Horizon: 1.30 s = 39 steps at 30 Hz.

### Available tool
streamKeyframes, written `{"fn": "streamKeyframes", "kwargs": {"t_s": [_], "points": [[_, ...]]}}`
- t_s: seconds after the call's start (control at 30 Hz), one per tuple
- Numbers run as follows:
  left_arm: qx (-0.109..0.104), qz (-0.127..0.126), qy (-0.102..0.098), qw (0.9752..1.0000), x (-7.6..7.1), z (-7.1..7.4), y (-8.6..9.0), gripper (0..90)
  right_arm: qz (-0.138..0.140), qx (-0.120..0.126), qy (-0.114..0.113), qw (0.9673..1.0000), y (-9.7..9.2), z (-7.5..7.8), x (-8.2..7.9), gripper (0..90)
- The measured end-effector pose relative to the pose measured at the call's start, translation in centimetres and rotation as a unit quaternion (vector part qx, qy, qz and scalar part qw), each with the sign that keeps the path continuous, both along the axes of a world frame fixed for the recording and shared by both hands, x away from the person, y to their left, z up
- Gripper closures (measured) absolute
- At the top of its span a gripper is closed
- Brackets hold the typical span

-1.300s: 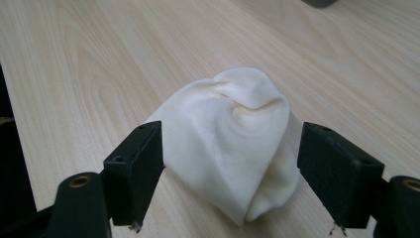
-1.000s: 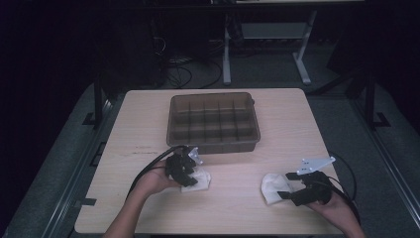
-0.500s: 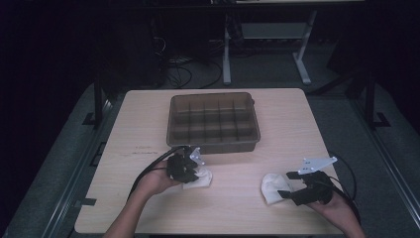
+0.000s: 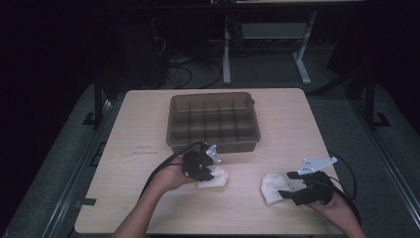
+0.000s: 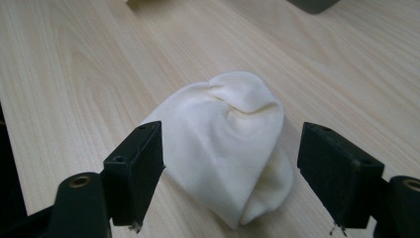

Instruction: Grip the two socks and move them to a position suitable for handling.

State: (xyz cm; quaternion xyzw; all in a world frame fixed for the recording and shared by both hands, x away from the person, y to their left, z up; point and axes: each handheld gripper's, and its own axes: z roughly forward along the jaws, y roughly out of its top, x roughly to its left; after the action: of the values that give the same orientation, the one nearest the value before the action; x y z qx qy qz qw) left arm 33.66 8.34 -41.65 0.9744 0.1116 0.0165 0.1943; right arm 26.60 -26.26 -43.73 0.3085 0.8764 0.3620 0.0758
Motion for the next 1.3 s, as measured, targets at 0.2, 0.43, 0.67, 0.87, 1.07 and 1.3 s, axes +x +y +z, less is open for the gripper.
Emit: {"fn": "streamKeyframes", "kwargs": {"t_s": [0.2, 0.43, 0.67, 0.87, 1.07, 1.3], "points": [[0.004, -0.011, 0.018, 0.9998, 0.5, -1.0, -1.3, 76.0, -0.01, -0.006, 0.002, 0.9999, 0.0, -0.2, 0.1, 25.4], [-0.016, -0.002, 0.022, 0.9996, 0.5, -0.2, -0.9, 58.5, -0.011, -0.004, 0.004, 0.9999, -0.1, -0.6, 0.2, 25.4], [-0.028, 0.03, 0.004, 0.9991, 1.4, 0.9, 0.2, 66.5, -0.01, -0.006, 0.002, 0.9999, 0.0, -0.5, -0.1, 25.4], [-0.01, 0.041, 0.024, 0.9988, 2.7, -0.2, 0.2, 71.7, -0.009, -0.006, 0.005, 0.9999, 0.0, -0.6, 0.0, 25.4], [-0.009, 0.049, 0.038, 0.998, 3.3, -0.8, 0.2, 63.5, -0.01, -0.004, 0.003, 0.9999, -0.2, -0.5, 0.0, 25.4], [0.001, 0.035, 0.049, 0.9982, 3.5, -1.2, -0.3, 80.5, -0.007, -0.006, 0.0, 1.0, -0.1, -0.4, -0.1, 25.4]]}}
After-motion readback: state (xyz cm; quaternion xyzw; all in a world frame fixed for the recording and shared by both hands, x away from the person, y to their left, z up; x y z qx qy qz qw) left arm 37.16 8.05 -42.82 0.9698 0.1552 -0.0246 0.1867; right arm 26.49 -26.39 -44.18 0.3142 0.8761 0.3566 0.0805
